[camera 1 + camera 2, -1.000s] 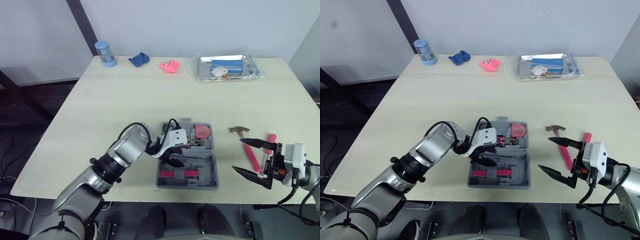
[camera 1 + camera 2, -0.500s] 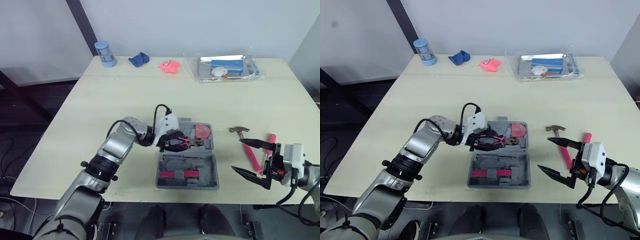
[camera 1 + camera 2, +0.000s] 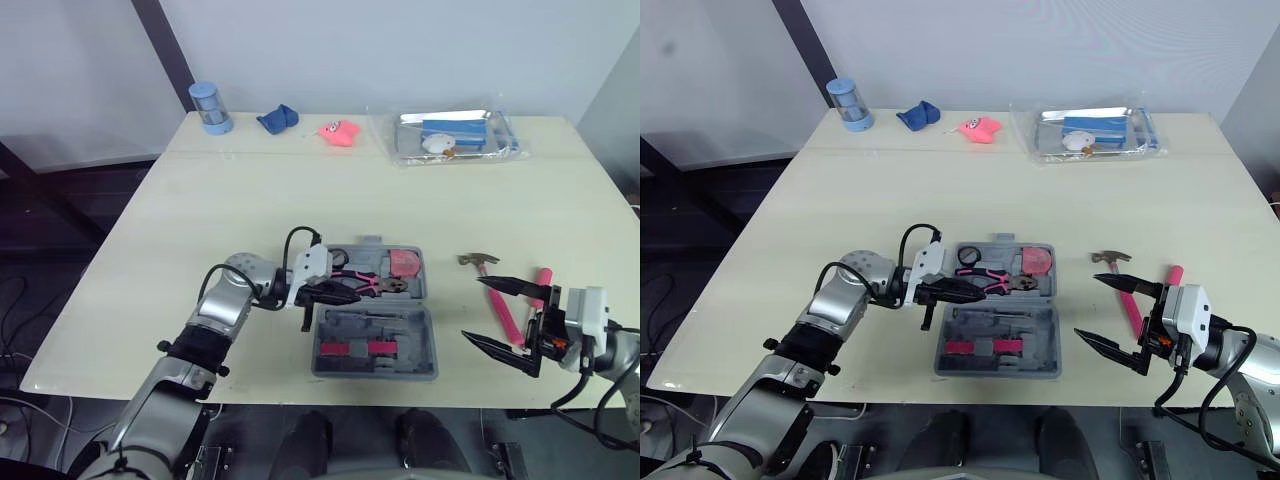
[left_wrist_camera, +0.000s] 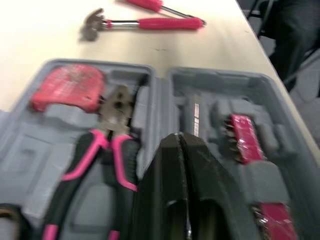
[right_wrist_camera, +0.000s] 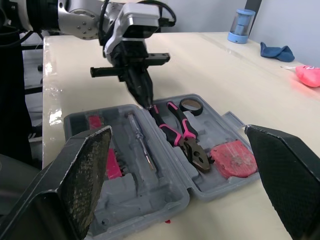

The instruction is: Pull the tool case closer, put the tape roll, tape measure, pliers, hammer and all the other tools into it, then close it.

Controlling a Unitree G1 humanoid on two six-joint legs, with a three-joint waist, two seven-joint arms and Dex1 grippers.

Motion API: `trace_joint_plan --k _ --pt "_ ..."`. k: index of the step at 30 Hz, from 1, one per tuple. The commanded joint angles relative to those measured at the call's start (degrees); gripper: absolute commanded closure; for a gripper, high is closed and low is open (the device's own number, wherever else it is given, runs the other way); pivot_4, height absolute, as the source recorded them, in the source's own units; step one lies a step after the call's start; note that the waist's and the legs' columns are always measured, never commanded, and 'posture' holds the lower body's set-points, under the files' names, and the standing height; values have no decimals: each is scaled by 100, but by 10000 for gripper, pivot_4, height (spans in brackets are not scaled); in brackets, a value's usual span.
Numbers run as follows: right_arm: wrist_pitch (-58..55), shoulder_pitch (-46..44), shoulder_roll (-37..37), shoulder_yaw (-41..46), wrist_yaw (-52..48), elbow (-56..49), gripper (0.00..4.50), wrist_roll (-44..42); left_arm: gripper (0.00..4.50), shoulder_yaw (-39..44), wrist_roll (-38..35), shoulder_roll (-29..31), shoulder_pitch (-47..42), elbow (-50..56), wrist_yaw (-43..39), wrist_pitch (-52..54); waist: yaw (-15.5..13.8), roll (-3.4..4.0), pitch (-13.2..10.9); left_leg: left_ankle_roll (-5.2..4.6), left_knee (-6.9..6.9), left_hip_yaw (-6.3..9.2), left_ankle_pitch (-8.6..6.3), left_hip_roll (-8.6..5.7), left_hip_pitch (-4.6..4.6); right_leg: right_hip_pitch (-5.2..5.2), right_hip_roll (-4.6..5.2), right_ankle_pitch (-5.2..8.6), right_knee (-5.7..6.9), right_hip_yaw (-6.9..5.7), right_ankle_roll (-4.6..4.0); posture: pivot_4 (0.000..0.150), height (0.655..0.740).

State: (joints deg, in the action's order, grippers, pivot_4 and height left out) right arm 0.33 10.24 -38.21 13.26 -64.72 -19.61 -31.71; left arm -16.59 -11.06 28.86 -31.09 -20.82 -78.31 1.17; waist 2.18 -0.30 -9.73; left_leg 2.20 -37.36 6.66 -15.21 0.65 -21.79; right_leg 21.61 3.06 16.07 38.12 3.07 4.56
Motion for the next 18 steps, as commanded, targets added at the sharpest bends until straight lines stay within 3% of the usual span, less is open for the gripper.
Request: trace_joint_plan --k 1,18 --pt "109 -34 -6 53 -29 -56 0 -53 44497 -41 23 -37 47 23 -165 -198 0 0 0 0 0 0 0 0 0 0 0 0 0 0 0 1500 7400" --pt "11 69 -99 114 -93 -82 0 -121 44497 -196 502 -314 -121 -746 -150 -828 2 0 0 0 0 0 0 0 0 0 0 0 1 0 0 1500 7400"
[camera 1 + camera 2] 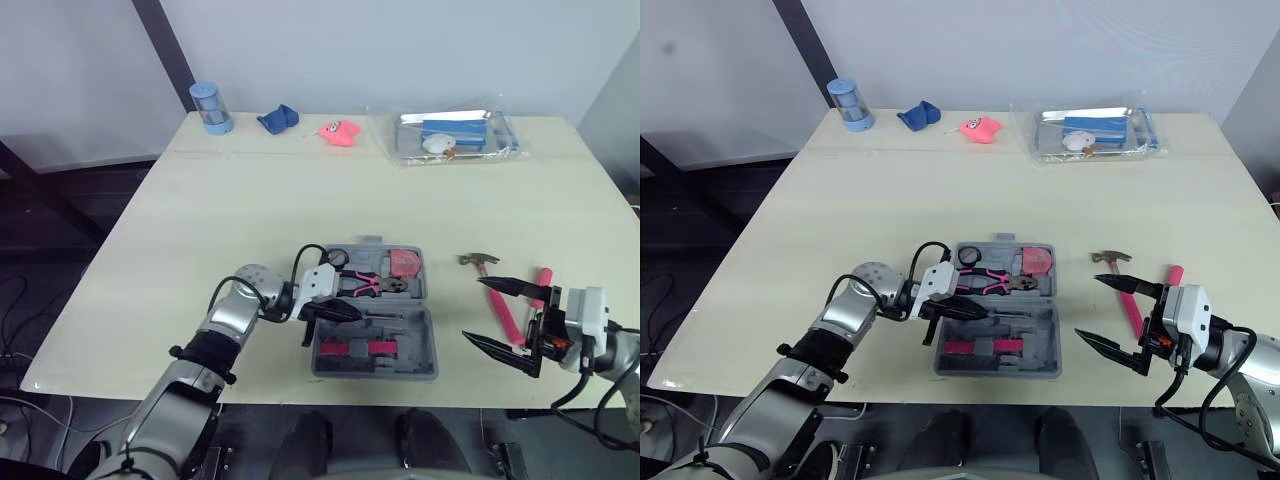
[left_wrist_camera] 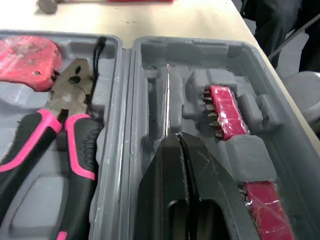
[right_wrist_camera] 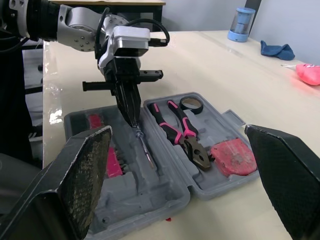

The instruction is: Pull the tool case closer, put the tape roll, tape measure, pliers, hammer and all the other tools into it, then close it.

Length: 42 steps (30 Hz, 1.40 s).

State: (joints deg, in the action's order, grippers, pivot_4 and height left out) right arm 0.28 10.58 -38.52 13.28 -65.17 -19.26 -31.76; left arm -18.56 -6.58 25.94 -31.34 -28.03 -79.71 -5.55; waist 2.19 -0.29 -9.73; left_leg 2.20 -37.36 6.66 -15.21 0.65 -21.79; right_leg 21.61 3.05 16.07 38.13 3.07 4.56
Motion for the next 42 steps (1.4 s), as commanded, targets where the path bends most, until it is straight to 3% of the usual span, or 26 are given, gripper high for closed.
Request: trace_joint_plan --k 1,17,30,37,42 --pt "11 36 -70 112 -50 -120 0 -120 44497 -5 76 -34 -100 -61 -11 -184 2 0 0 0 0 0 0 0 0 0 0 0 0 0 0 1500 7400" --pt "31 67 -65 107 -67 -156 0 -112 44497 23 378 -219 -113 -535 298 -339 0 0 1 0 0 0 0 0 2 -1 0 0 2 0 0 1500 7400" --pt "-1 42 -95 97 -63 -189 0 -107 44497 182 139 -314 -153 -549 365 607 8 1 1 0 -2 1 0 0 4 -1 0 0 6 0 0 1500 7400" --pt "-89 -11 -138 99 -24 -231 0 -119 44497 -20 437 -204 -59 -652 406 352 7 2 4 0 -3 0 0 0 6 -2 0 0 9 1 0 1500 7400" --pt "-150 -20 -129 124 5 -245 0 -125 44497 211 156 -297 -35 -497 502 325 5 2 4 0 -3 0 0 0 6 -2 0 0 9 1 0 1500 7400"
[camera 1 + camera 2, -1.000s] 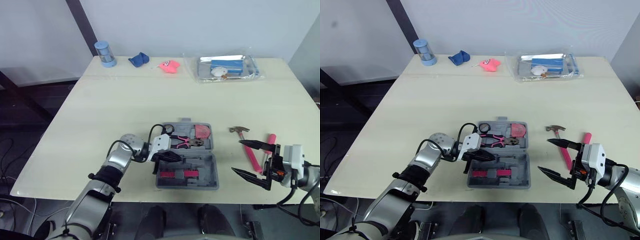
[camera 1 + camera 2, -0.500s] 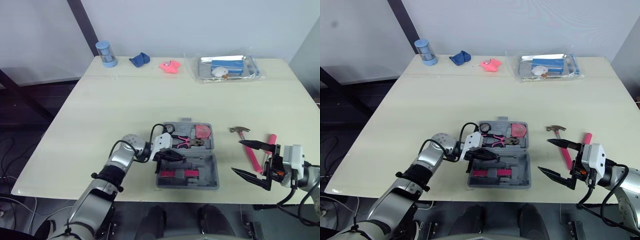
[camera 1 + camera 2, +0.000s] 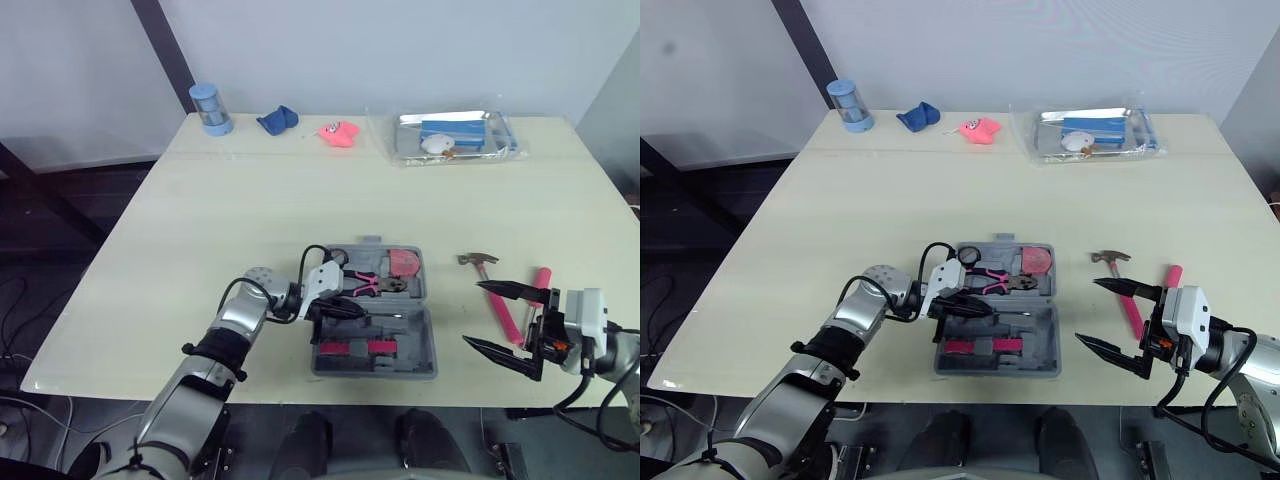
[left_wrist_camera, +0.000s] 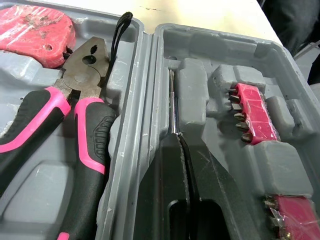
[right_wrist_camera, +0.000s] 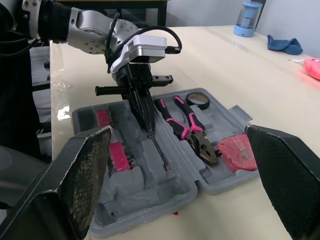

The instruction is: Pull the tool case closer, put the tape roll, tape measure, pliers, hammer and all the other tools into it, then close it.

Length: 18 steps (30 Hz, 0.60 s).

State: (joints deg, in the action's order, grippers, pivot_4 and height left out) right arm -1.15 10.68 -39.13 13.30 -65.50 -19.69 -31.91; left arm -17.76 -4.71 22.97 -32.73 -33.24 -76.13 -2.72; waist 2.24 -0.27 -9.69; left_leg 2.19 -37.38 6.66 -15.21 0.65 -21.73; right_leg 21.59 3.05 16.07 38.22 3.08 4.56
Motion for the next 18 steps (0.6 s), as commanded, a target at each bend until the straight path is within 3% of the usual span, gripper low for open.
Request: trace_joint_plan --k 1,9,18 --pt "-21 -18 -65 133 51 -208 0 -118 44497 212 -150 -12 118 147 124 82 0 0 0 0 0 0 0 0 0 0 0 0 0 0 0 1500 7400" --pt "-53 229 100 428 264 -84 0 -279 44497 1124 -1142 206 567 1778 408 922 -4 -1 -1 0 0 3 0 1 -4 2 1 0 0 -1 0 1500 7400" --pt "243 856 369 1028 308 567 0 -270 44497 2352 -1936 887 1619 3169 1183 1891 -4 1 -1 0 2 3 0 2 -2 2 2 0 0 -1 -1 1500 7400"
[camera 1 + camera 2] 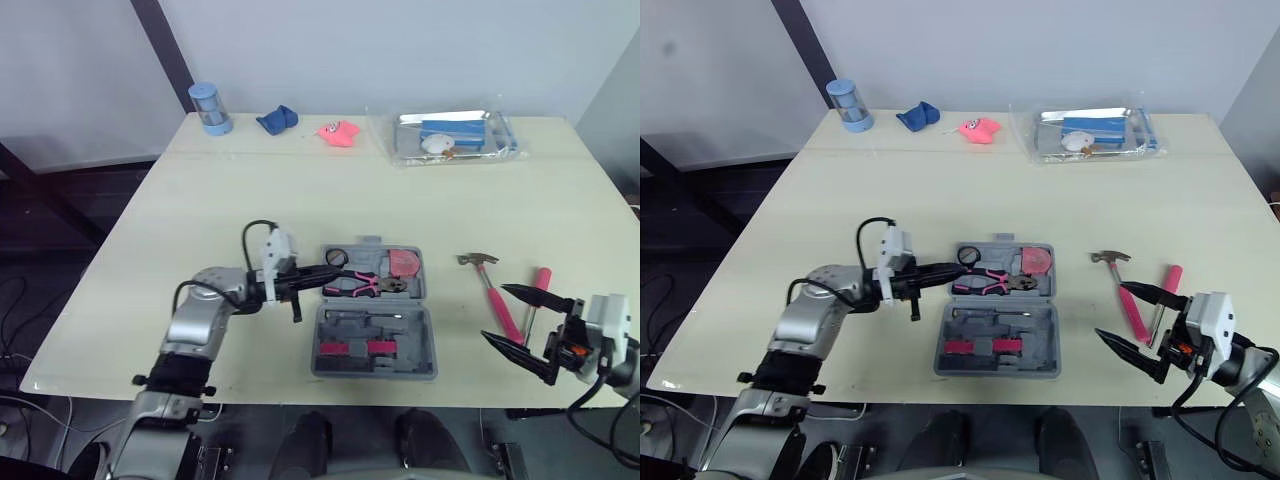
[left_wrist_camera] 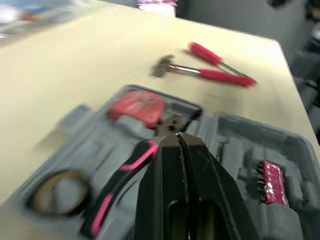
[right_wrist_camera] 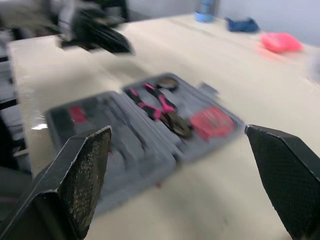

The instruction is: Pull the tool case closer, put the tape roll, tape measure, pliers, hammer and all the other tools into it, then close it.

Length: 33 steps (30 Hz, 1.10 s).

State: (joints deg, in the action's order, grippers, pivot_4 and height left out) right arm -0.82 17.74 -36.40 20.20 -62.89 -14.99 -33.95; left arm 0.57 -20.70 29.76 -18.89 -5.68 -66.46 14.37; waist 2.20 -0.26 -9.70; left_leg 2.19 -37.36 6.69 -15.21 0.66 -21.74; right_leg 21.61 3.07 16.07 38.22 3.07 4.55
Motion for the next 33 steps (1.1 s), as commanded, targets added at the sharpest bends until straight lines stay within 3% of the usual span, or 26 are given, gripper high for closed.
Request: trace_joint_plan --k 1,4,6,14,23,33 --pt "239 226 131 406 60 138 0 -68 44497 668 -408 276 367 465 276 226 3 0 0 0 0 0 0 0 1 0 0 0 0 0 0 1500 7400" --pt "380 602 272 742 150 389 0 -43 44497 1324 -492 518 1006 488 588 181 12 2 0 0 5 -3 0 1 3 0 0 0 0 2 -1 1500 7400" --pt "462 842 377 976 224 595 0 -25 37022 1759 -541 635 1461 525 804 166 15 2 0 0 10 -8 -1 3 7 0 0 1 -1 7 -1 1500 7400" --pt "788 1599 729 1592 247 1275 0 -63 208 2861 -738 737 3086 627 991 -27 -18 2 1 1 17 -14 -1 4 6 -1 5 2 -16 7 -3 1500 7400" --pt "955 1748 739 1847 97 1851 0 -81 208 3115 -859 618 3728 727 1048 -244 -10 4 5 1 23 -23 -2 6 9 -1 5 4 -20 14 -7 1500 7400" --pt "-61 1094 412 1332 660 731 0 -149 208 2762 -1103 784 3223 1298 866 -116 5 6 7 1 22 -25 -2 6 10 -1 3 2 -18 17 -3 1500 7400"
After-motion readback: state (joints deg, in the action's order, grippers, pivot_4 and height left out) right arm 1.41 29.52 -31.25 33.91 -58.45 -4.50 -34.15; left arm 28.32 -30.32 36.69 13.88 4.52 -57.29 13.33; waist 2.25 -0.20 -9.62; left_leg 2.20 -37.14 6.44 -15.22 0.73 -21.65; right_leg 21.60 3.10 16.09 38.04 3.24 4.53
